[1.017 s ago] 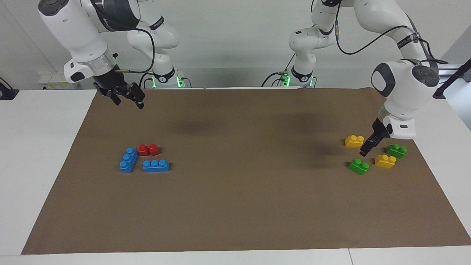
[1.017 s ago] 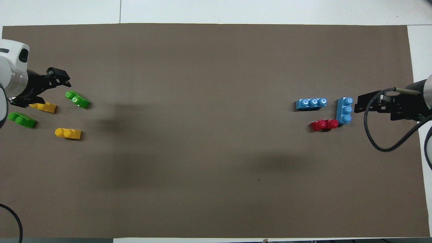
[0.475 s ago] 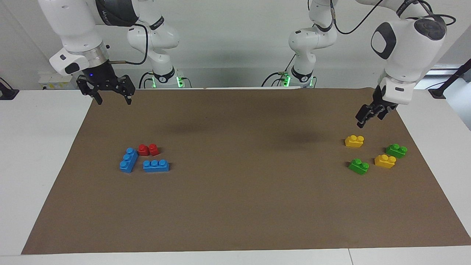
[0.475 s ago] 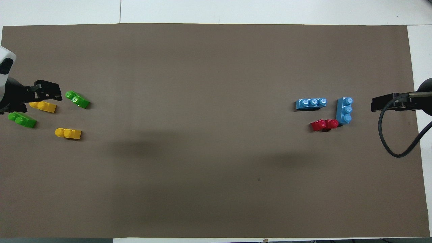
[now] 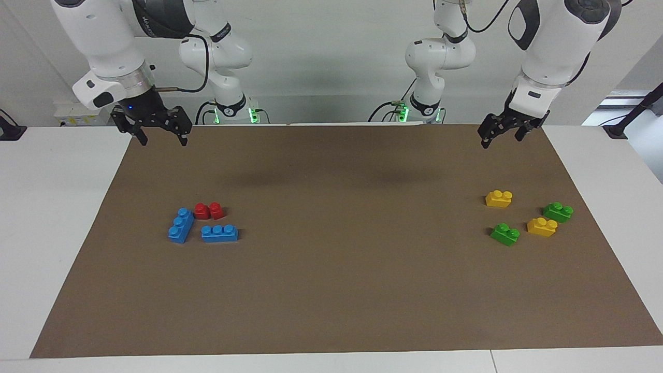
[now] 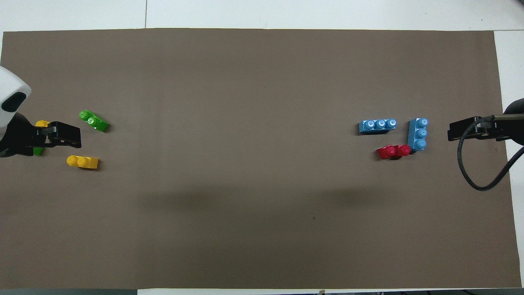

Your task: Remove green block with left arm and hold with right

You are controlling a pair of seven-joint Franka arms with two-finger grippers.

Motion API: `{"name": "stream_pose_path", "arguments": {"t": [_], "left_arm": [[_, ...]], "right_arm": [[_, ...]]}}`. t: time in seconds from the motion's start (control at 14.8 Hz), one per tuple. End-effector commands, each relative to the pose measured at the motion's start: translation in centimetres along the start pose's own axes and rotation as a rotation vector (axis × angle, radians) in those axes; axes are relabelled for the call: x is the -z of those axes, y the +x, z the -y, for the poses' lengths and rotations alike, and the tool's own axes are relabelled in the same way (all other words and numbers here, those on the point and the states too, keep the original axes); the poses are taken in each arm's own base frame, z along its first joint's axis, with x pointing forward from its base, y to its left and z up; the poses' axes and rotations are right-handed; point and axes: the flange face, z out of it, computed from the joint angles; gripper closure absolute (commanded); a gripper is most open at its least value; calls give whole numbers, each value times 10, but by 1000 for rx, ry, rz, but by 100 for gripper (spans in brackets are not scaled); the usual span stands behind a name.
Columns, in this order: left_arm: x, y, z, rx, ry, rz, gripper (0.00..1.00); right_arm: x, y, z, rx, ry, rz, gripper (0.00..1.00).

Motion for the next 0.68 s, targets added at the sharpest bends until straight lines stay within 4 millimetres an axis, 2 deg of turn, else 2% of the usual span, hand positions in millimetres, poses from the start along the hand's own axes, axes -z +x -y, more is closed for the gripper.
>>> {"name": "stream_pose_path", "arguments": {"t": [0.0,0.14,0.34,0.61], "left_arm": [[13,0,6,-47,-11,7,0],[15,3,6,-29,-17,-14,0],[16,5,13,35,-114,-14,0],[21,3,15,27,-113,-26,0]], "right_arm": [[5,1,-1,-26,23,8,0],[7,0,-1,-40,27,4,0],[7,-1,-1,-40,26,11,0],[6,-3,0,-39,25,25,0]]}}
